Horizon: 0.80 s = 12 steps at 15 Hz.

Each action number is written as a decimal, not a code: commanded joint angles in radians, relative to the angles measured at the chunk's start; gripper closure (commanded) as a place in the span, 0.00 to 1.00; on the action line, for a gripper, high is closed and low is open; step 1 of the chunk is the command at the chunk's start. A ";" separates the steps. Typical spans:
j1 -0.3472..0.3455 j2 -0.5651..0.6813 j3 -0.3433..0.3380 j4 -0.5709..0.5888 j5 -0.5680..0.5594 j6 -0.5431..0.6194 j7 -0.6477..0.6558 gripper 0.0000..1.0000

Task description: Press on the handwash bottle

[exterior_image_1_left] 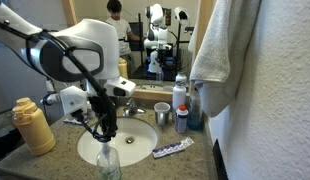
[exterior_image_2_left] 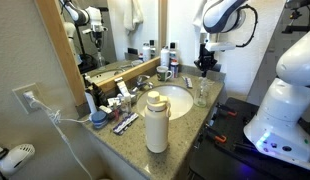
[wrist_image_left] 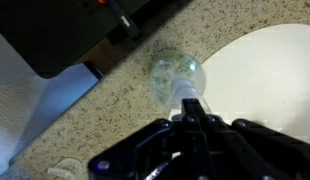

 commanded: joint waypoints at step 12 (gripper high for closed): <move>0.028 0.097 -0.032 -0.022 0.061 0.044 -0.017 1.00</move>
